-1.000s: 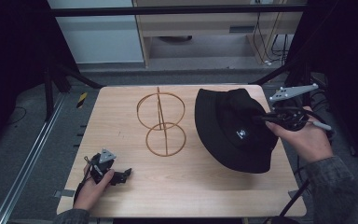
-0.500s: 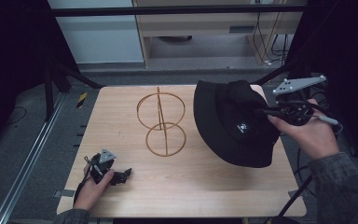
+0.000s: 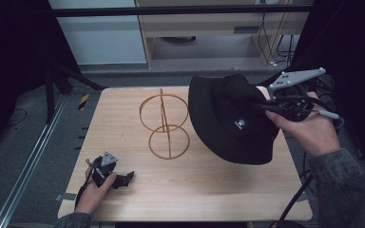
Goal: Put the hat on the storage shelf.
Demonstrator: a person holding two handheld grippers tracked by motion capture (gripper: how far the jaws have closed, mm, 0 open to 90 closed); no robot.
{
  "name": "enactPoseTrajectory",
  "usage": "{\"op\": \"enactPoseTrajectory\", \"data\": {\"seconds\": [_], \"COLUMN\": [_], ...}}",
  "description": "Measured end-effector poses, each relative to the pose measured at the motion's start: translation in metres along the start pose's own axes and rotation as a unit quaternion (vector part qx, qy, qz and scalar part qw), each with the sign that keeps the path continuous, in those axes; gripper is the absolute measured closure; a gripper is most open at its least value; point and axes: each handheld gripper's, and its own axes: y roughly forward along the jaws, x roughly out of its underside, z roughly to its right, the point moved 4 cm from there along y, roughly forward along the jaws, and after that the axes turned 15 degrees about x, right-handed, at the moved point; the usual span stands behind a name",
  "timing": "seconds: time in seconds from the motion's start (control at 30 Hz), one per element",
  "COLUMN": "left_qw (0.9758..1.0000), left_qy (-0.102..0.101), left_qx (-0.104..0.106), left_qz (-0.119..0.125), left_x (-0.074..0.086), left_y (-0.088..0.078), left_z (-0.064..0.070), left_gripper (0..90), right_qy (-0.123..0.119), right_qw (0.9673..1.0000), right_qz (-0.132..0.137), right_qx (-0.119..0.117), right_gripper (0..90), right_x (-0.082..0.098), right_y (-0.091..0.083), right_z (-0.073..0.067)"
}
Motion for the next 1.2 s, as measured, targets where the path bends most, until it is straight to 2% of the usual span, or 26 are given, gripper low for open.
{"op": "enactPoseTrajectory", "data": {"seconds": [0.53, 0.77, 1.2], "left_qw": [1.0, 1.0, 1.0], "left_qy": [0.002, 0.001, 0.001], "left_qx": [0.0, 0.0, 0.0], "left_qz": [-0.001, -0.001, -0.001], "left_x": [0.0, 0.0, 0.0], "left_y": [0.0, 0.0, 0.0], "left_z": [0.0, 0.0, 0.0], "left_gripper": [0.0, 0.0, 0.0], "right_qy": [-0.03, -0.04, -0.057], "right_qw": [0.9993, 0.9986, 0.9975], "right_qz": [0.021, 0.034, 0.041], "right_qx": [0.002, -0.006, -0.009], "right_gripper": [88.8, 88.8, 88.8], "right_x": [-0.038, -0.057, -0.077], "right_y": [0.007, 0.012, 0.029], "right_z": [-0.016, -0.028, -0.044]}}
